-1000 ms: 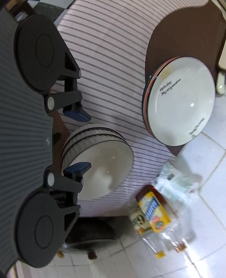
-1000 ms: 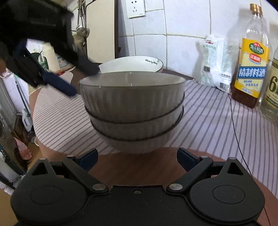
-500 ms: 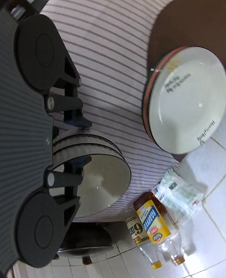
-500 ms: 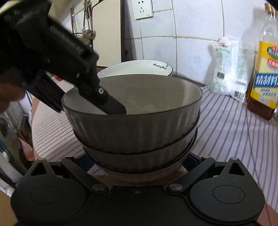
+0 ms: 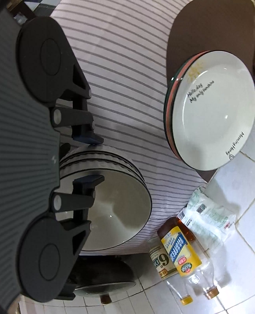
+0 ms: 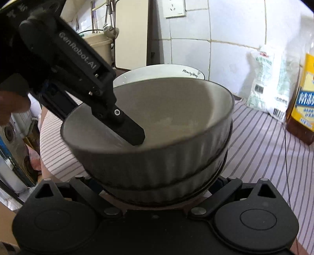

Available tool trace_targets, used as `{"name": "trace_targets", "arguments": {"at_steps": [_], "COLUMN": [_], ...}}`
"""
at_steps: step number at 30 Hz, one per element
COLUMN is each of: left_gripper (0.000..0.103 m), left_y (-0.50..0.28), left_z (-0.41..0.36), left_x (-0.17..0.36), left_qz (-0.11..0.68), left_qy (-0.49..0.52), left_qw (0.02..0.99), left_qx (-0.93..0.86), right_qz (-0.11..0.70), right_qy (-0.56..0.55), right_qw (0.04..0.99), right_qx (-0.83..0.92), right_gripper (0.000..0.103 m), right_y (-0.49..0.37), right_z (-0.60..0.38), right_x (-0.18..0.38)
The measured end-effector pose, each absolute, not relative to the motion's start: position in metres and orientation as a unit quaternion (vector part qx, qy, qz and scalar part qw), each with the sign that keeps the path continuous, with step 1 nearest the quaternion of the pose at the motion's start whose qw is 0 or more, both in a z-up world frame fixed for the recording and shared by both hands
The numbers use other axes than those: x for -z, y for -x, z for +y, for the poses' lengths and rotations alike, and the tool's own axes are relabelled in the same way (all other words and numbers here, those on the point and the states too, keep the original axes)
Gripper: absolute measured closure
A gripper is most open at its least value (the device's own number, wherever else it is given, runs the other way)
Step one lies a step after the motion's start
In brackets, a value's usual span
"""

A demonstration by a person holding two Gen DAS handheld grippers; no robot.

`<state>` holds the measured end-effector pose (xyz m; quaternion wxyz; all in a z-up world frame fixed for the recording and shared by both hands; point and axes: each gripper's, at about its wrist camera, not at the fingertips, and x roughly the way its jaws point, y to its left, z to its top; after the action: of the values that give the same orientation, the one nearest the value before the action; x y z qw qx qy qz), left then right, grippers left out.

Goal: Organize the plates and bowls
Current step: 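Grasp the rim of the three-bowl stack with the left gripper, then carry the bowl stack and lower it onto the white plate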

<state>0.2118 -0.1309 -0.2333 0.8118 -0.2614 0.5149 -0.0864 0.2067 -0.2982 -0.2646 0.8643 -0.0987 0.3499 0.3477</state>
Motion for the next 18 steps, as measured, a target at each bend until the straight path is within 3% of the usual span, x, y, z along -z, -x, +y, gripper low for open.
{"name": "trace_targets", "arguments": {"at_steps": [18], "left_gripper": [0.072], "left_y": [-0.254], "left_z": [-0.032], "left_x": [0.151], "left_qz": [0.471], "left_qy": [0.227], "left_qw": [0.845], "left_qx": [0.113], "right_qz": [0.300], "right_qy": [0.068], "right_qw": [0.885], "right_qx": [-0.350], "right_gripper": [0.002], "right_y": [-0.259], "right_z": [-0.221], "right_x": [0.188]}}
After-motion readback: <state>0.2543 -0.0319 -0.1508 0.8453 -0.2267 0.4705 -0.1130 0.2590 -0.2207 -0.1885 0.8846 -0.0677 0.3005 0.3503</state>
